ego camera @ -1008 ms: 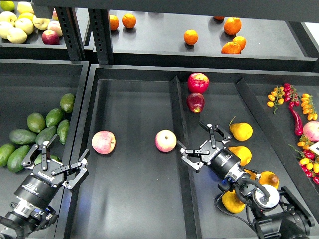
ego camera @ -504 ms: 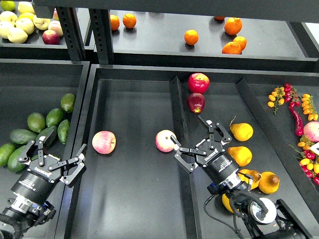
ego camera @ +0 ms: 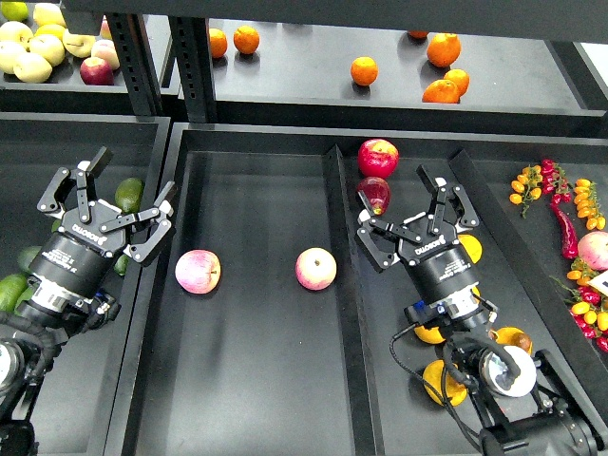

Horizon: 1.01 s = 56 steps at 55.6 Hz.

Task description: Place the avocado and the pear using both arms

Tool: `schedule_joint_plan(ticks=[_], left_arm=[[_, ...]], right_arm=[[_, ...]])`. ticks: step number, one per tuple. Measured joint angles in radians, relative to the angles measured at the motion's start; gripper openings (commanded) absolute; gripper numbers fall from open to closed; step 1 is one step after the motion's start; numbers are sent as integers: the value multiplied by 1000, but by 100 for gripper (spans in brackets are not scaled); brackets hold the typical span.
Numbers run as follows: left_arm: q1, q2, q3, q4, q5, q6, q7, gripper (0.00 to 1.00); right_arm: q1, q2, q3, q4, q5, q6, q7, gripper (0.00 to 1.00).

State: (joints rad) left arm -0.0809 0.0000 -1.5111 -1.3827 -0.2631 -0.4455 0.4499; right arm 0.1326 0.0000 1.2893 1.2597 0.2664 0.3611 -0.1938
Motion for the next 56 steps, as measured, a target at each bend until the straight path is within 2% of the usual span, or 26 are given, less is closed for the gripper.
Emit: schedule_joint_plan(ticks=[8,21,36,56], left_arm=[[11,0,17,-1,-4,3,-34,100],[99,0,44,-4,-11,-4,-38,100],[230,0,55,-5,-12,-42,-26,100],[256,0,60,-3,-4,-43,-25,100]], right_arm=[[-4,0,1,-10,64,-60,5,100],[-123,0,-10,-4,90,-113,11,100],[-213,0,-36,25,90,-80,12,100],[-215,0,-51,41,84,-32,12,100]])
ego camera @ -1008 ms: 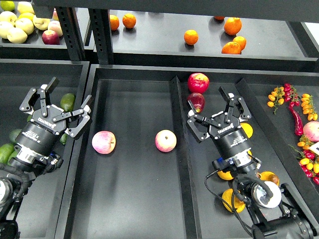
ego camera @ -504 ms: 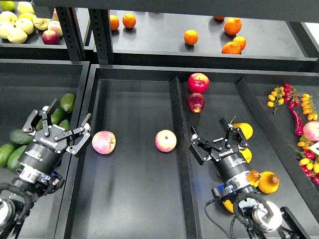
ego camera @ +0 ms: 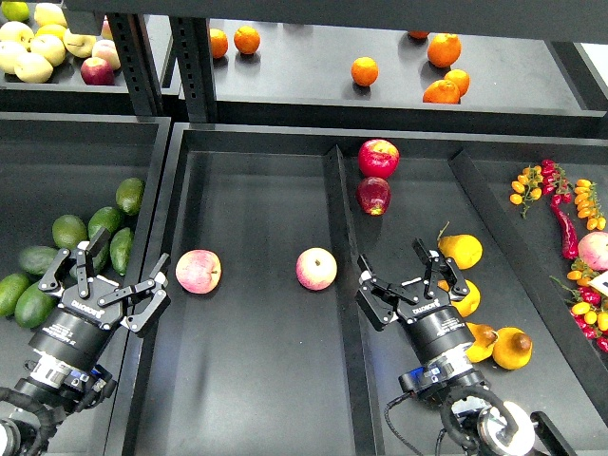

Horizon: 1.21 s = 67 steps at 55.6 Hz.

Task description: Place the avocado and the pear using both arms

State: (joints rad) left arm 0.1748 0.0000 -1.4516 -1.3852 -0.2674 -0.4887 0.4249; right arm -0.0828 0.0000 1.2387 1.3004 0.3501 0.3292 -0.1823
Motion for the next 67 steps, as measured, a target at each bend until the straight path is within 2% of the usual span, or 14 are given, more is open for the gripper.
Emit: schedule_joint_plan(ticks=[36,67], left_arm=[[-6,0,211,1,65,0,3,100],[-42,0,224,2,78,0,2,100]], right_arm=[[-20,0,-19,2,-7,16,-2,100],[-23,0,-32,8,-17,18,-4,100]])
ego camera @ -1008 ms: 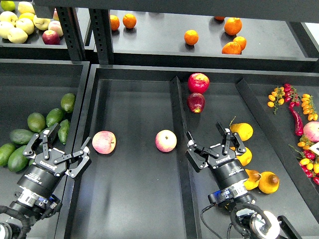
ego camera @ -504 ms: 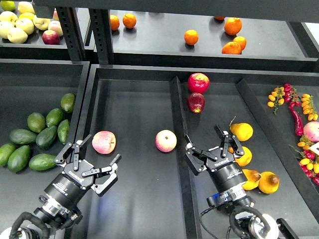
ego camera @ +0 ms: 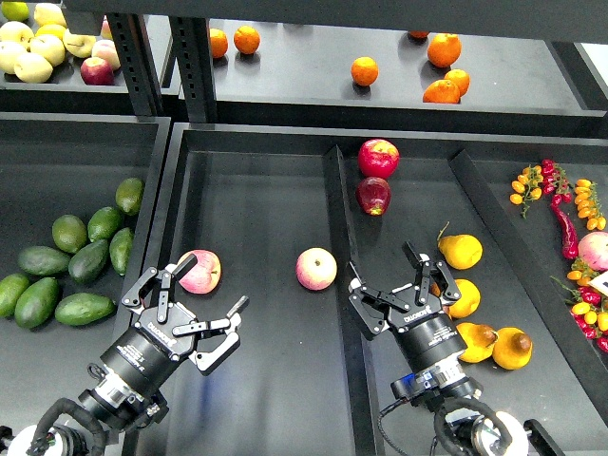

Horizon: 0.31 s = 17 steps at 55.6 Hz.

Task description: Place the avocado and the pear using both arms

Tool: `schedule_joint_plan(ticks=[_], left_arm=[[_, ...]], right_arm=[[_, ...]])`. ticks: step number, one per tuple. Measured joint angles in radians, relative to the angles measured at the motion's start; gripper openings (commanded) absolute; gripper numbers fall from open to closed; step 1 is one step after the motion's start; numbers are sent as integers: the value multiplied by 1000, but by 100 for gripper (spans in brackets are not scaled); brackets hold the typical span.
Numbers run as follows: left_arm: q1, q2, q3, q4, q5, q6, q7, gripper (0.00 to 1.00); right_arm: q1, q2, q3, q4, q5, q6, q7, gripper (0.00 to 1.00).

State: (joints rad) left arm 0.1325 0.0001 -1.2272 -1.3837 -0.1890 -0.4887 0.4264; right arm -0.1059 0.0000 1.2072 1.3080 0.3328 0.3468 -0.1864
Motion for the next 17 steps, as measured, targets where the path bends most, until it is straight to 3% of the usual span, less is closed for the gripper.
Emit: schedule_joint_plan(ticks=[17], left_arm=[[-2,0,-1,-1,0,0,0,100]], right_arm=[[0,0,-4,1,-2,10,-1,100]])
